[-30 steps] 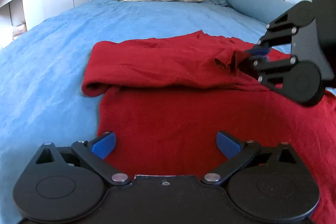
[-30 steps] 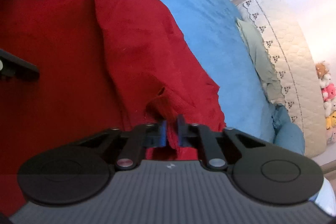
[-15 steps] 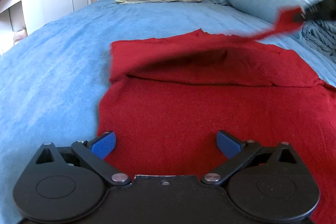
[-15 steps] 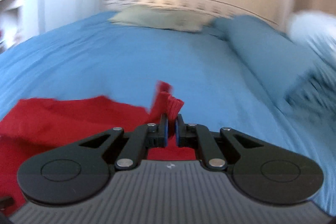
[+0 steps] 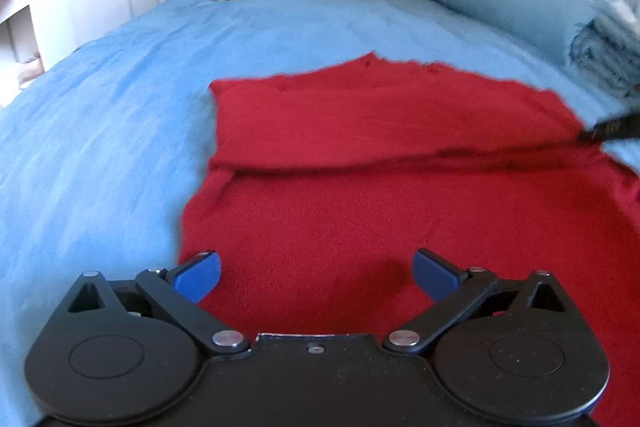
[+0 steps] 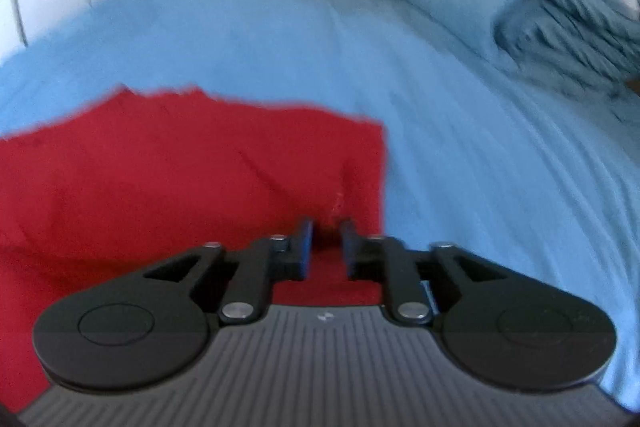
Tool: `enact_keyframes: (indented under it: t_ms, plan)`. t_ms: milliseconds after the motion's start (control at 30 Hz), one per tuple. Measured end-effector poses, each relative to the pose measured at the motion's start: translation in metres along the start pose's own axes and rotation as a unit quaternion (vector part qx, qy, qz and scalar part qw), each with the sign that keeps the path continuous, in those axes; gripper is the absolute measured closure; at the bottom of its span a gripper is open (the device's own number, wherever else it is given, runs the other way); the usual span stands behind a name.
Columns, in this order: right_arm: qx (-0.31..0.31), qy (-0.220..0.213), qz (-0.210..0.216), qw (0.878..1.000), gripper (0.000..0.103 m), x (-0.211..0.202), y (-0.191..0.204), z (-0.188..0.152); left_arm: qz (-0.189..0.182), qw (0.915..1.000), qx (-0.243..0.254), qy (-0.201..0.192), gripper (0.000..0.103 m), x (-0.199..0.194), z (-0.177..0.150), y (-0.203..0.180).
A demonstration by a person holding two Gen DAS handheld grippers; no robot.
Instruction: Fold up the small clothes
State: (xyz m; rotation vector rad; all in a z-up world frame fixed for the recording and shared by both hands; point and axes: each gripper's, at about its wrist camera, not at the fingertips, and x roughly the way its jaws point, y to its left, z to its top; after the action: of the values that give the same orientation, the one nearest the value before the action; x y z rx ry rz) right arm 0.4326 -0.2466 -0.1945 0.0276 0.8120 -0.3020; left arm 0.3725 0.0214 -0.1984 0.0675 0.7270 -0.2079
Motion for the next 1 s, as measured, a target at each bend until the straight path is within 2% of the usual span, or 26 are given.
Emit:
enact_keyframes:
  t_ms: [67,133,200,267,367,433,500,600,667,767,900,1000]
  plan:
    - [0.001,-0.017,-0.021,1.0,0.025,-0.019,-0.003,-0.012,-0.01,0.9997,-0.008,-0.02,0.0,-0.006,0.016,0.0]
    - [-0.008,-0.064,-0.004,0.998,0.012,-0.035,-0.003,-0.015,-0.02,0.999,-0.012,-0.037,0.0,-0.005,0.037,0.0]
    - [-0.018,-0.1,0.047,0.994,0.01,-0.044,0.004,-0.014,-0.025,0.9988,-0.015,-0.04,0.0,0.008,0.056,-0.003]
    - [-0.035,-0.11,0.075,0.99,0.01,-0.038,0.014,-0.011,-0.031,0.999,-0.023,-0.025,0.0,0.032,0.073,-0.005]
    - [-0.028,-0.1,0.107,0.989,0.01,-0.015,0.022,-0.009,-0.027,0.9987,-0.042,0.012,0.0,0.075,0.081,-0.003]
    - [-0.015,-0.079,0.11,0.991,0.01,0.003,0.02,-0.013,-0.018,0.9981,-0.052,0.027,0.0,0.095,0.077,0.001]
    - [-0.007,-0.067,0.116,0.991,0.009,0.013,0.015,-0.019,-0.016,0.9987,-0.046,0.013,0.0,0.097,0.074,0.002]
    - [0.004,-0.068,0.133,0.989,0.009,0.012,0.006,-0.02,-0.016,0.9984,-0.048,0.023,0.0,0.092,0.077,0.002]
    - [-0.01,-0.071,0.136,0.988,0.009,0.0,0.006,-0.014,-0.023,0.9975,-0.064,0.018,0.0,0.078,0.083,0.007]
    - [-0.005,-0.135,0.159,0.978,0.008,-0.045,-0.01,-0.01,-0.016,0.9971,-0.07,-0.024,0.0,0.032,0.092,0.011]
    - [0.002,-0.188,0.167,0.968,0.007,-0.131,-0.034,-0.007,0.015,0.9947,-0.066,-0.078,0.0,-0.057,0.094,0.012]
    - [-0.009,-0.207,0.147,0.967,0.0,-0.195,-0.05,-0.013,0.014,0.9921,-0.069,-0.103,0.0,-0.119,0.083,0.015]
